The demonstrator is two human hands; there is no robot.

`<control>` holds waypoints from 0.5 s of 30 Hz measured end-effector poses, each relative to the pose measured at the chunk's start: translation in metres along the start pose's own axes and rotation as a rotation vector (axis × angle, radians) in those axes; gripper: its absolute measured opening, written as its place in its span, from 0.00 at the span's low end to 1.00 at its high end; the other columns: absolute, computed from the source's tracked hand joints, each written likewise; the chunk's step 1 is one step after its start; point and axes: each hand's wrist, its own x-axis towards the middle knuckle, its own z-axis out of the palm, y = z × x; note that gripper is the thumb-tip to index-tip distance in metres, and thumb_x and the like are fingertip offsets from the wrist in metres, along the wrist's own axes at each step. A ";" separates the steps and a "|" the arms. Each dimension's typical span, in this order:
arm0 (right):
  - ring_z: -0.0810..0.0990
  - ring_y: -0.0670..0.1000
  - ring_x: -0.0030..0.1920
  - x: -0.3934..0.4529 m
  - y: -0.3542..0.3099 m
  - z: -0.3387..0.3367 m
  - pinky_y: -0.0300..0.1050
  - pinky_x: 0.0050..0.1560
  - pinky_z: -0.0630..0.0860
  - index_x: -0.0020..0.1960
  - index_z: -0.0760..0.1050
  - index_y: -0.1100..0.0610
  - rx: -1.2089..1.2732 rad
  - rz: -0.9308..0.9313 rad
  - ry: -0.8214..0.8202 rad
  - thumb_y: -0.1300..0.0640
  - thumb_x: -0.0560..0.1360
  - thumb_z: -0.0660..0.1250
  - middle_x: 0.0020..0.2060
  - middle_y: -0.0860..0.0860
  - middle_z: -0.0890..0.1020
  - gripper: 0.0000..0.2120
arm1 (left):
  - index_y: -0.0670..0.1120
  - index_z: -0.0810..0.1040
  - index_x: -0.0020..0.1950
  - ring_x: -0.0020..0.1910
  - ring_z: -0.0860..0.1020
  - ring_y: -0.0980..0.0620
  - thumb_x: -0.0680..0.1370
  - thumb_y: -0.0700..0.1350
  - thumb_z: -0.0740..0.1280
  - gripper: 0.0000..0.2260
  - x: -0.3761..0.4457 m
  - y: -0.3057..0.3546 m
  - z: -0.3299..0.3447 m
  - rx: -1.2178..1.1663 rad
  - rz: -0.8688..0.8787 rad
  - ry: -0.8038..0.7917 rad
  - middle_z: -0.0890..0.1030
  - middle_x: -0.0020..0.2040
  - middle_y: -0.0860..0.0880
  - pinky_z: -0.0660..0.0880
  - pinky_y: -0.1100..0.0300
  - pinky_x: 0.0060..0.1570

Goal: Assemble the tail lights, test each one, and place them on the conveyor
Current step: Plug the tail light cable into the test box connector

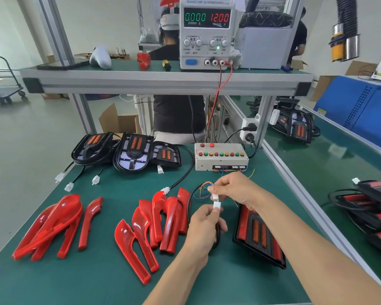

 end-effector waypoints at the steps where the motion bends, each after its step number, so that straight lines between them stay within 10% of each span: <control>1: 0.82 0.44 0.37 0.000 0.000 -0.001 0.32 0.43 0.76 0.45 0.85 0.58 0.003 -0.004 0.009 0.51 0.75 0.76 0.41 0.52 0.88 0.09 | 0.50 0.78 0.55 0.32 0.71 0.55 0.85 0.52 0.60 0.09 0.000 0.000 0.001 0.000 0.003 0.001 0.81 0.33 0.52 0.65 0.59 0.36; 15: 0.80 0.41 0.34 -0.001 0.003 0.003 0.32 0.38 0.76 0.44 0.84 0.61 0.033 -0.012 0.071 0.53 0.73 0.78 0.34 0.49 0.84 0.10 | 0.46 0.73 0.49 0.29 0.82 0.54 0.77 0.46 0.72 0.09 0.002 0.008 0.017 -0.007 0.019 0.153 0.87 0.38 0.51 0.71 0.59 0.35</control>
